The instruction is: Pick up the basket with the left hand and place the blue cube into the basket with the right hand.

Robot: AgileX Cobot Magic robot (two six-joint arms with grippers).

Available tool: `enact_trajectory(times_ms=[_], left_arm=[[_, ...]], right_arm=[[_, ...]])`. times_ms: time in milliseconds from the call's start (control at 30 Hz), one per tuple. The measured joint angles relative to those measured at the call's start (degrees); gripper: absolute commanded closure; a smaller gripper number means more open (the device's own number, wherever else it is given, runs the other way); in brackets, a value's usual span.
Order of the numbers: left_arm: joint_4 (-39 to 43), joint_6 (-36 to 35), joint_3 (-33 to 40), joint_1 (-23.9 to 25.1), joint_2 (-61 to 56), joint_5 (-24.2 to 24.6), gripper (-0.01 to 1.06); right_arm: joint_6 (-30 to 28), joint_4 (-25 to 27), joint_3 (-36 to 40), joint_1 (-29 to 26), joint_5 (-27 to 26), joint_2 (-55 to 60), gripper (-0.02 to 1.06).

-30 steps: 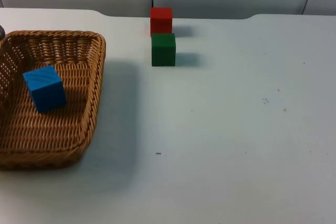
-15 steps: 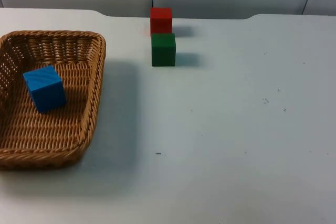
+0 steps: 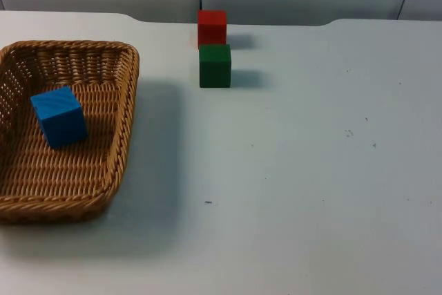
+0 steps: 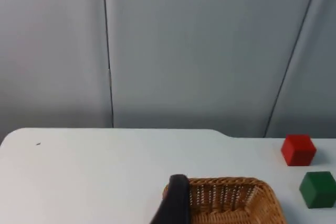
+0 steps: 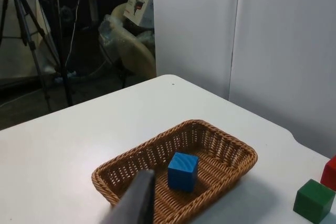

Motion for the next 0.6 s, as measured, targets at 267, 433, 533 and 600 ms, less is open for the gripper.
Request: enact_trajectory(times_ms=[267, 433, 533, 600], left_arm=[[14.2, -9.2, 6.1, -8.1, -10.7, 5.0, 0.29], [22.5, -15.5, 9.1, -11.6, -16.5, 9.5, 0.29], [26.4, -20.0, 10.8, -12.8, -21.7, 14.7, 0.29], [27.9, -21.8, 11.3, -12.9, -23.3, 16.3, 0.29]], right_arm=[[-1.6, 0.0, 0.0, 0.0, 2.3, 0.0, 0.02], [-2.0, 0.0, 0.0, 0.0, 5.2, 0.0, 0.02], [-2.1, 0.0, 0.0, 0.0, 6.9, 0.0, 0.02], [-2.1, 0.0, 0.0, 0.0, 7.6, 0.0, 0.02]])
